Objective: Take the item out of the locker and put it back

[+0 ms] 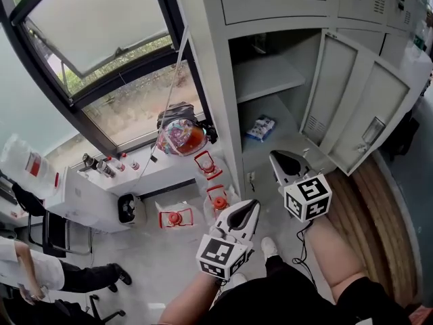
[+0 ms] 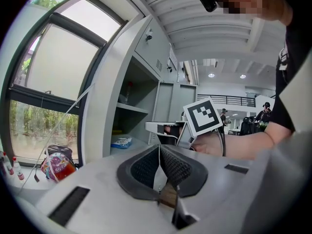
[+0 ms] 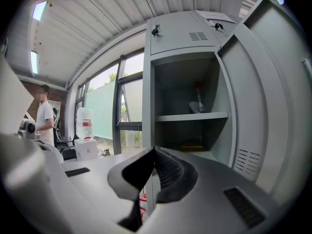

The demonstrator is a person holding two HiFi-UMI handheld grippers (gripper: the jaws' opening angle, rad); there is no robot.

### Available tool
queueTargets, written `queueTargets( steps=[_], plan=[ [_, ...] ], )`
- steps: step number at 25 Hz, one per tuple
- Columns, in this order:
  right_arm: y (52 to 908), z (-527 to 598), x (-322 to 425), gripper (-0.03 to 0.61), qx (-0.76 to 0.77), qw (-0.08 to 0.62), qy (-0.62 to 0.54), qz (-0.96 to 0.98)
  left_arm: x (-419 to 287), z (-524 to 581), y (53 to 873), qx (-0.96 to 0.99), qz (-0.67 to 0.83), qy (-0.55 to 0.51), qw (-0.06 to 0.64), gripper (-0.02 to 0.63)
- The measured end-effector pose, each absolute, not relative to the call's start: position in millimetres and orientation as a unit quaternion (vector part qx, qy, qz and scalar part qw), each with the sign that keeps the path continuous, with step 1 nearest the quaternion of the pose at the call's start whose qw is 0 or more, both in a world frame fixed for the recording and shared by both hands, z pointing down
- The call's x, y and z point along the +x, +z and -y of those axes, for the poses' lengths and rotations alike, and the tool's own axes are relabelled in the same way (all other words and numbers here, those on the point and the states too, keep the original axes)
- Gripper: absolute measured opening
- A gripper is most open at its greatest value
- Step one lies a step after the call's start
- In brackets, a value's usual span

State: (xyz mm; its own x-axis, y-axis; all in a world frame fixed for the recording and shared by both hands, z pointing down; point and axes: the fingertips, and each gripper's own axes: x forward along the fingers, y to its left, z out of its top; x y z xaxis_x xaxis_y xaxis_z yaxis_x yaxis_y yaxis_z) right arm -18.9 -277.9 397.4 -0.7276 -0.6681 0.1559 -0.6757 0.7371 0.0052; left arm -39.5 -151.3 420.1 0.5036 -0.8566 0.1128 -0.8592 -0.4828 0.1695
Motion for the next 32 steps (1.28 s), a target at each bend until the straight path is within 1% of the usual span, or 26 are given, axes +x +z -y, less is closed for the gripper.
queueTargets(
  steps=[3,4,5,7,9,20,24,30,32],
  plan=[
    [403.9,293.2,-22.6,0.055,0.356,0.078,0.03,0.931,-42.3,164.7,423.1,0.858,0.503,0.006,0.105,0.02],
    [406.3,297.5,-24.3,0.093,0.353,0.08,0.033,0.932,-43.3,168.9,423.9,0.857,0.505,0.006,0.106,0.02],
    [408.4,301.8,-25.8,0.114,0.35,0.082,0.034,0.932,-44.0,173.1,424.6,0.856,0.506,0.006,0.107,0.02],
    [412.1,311.0,-27.6,0.106,0.349,0.086,0.035,0.933,-44.5,181.0,425.4,0.854,0.508,0.004,0.11,0.02],
    [416.4,320.2,-29.0,0.115,0.347,0.091,0.036,0.933,-44.2,187.9,426.4,0.853,0.509,0.004,0.111,0.02],
    [453.1,366.3,-43.0,0.193,0.335,0.139,0.035,0.931,-49.9,217.6,440.1,0.843,0.523,0.009,0.124,0.02],
    [470.1,379.6,-48.0,0.217,0.33,0.176,0.011,0.927,-52.1,225.8,445.6,0.84,0.526,0.012,0.129,0.02],
    [498.6,393.2,-56.2,0.259,0.312,0.25,-0.053,0.915,-58.1,233.1,451.9,0.833,0.537,0.012,0.135,0.02],
    [506.8,397.7,-57.7,0.264,0.307,0.271,-0.075,0.909,-59.4,234.4,454.3,0.83,0.54,0.011,0.139,0.02]
  ],
)
